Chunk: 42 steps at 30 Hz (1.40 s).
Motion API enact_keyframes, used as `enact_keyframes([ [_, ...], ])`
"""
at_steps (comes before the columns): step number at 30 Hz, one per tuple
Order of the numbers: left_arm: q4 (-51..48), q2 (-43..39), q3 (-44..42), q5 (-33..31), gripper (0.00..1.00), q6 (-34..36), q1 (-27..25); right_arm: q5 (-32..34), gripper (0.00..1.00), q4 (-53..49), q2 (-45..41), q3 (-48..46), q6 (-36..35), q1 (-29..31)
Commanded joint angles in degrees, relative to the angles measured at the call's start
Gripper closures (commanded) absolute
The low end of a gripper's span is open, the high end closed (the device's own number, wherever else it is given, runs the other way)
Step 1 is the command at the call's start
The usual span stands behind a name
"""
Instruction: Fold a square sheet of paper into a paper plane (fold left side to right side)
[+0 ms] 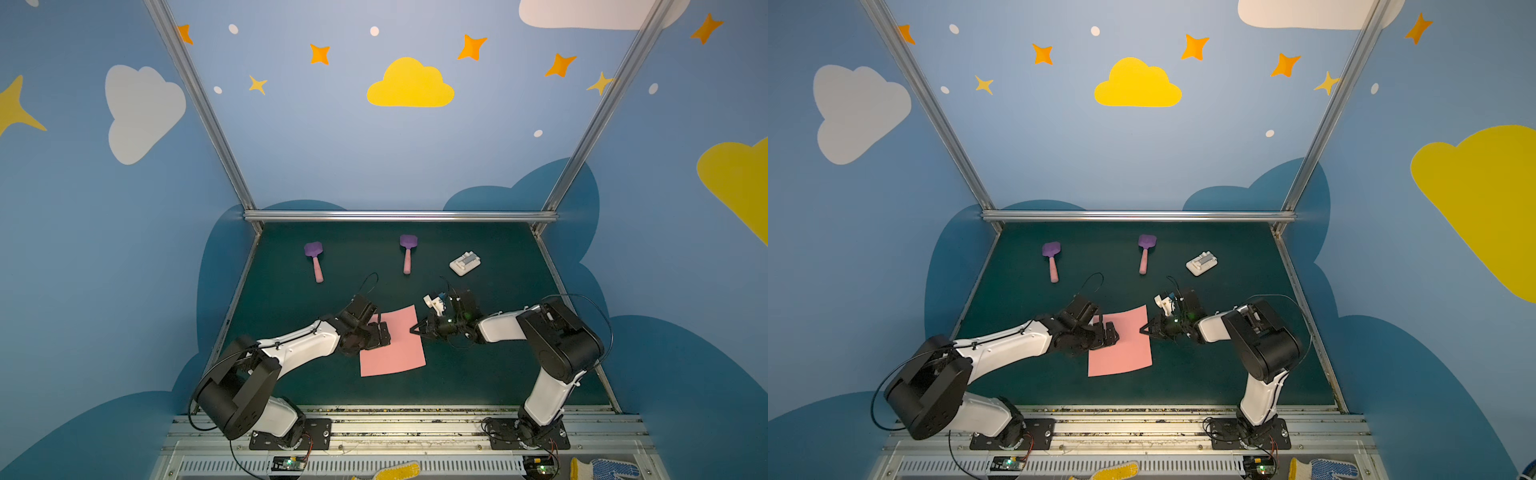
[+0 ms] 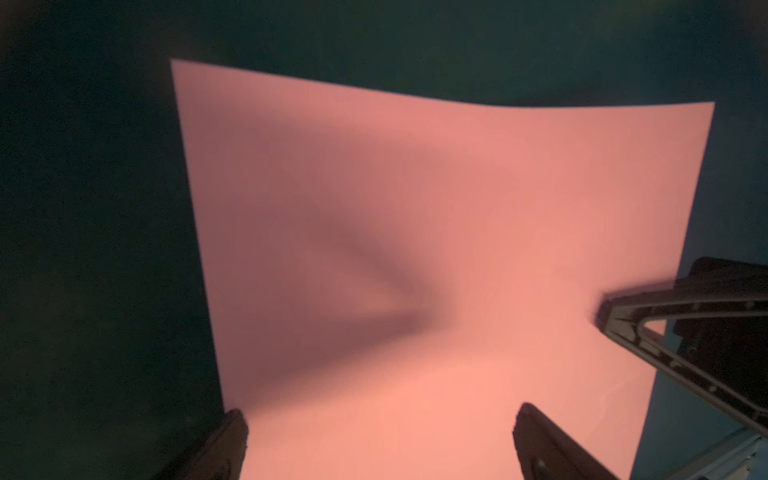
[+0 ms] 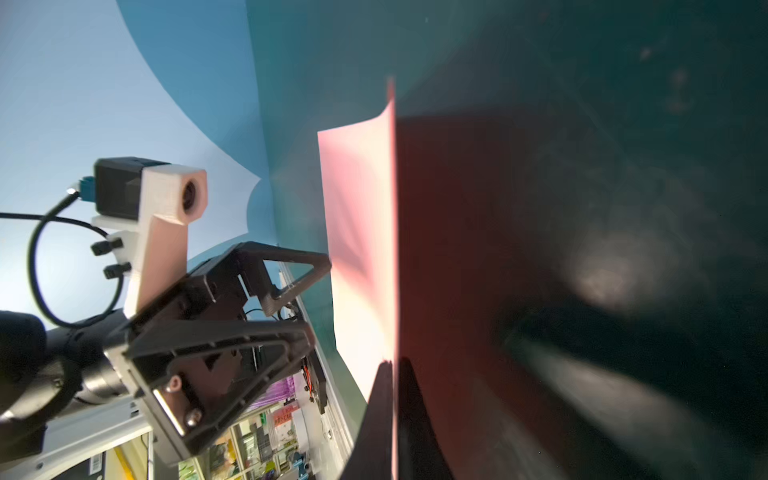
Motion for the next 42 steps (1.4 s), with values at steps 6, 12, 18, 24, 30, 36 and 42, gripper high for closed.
enact_keyframes([
  [6,5.98,-8.64,0.88,6.69,0.0,1.08,10.2,4.13,1.0,-40.9,-11.57,21.85,-15.4,-0.39],
  [12,19.59,-6.45,0.54,14.97,0.0,-3.59,14.77,4.5,1.0,-58.78,-11.78,40.84,-20.11,-0.31],
  [18,37.82,-4.85,-0.51,20.83,0.0,-7.52,15.77,2.93,1.0,-65.18,-11.22,54.14,-19.26,-0.17],
  [24,45.84,-6.43,-1.2,22.84,0.0,-7.65,16.29,0.08,1.0,-59.03,-12.93,54.74,-12.12,-0.37],
  [30,52.7,-7.09,-3.08,24.95,0.0,-10.58,16.62,-3.3,1.0,-46.9,-15.73,49.75,-3.08,-1.44],
  [36,61.08,-4.28,-6.43,26.36,0.0,-15.16,16.5,-6.21,1.0,-30.4,-19.47,40.1,8.44,-4.88],
  [42,74.13,2.89,-4.17,31.7,0.0,-22.8,14.12,-6.03,1.0,-22.9,-22.0,33.11,12.85,-6.93],
])
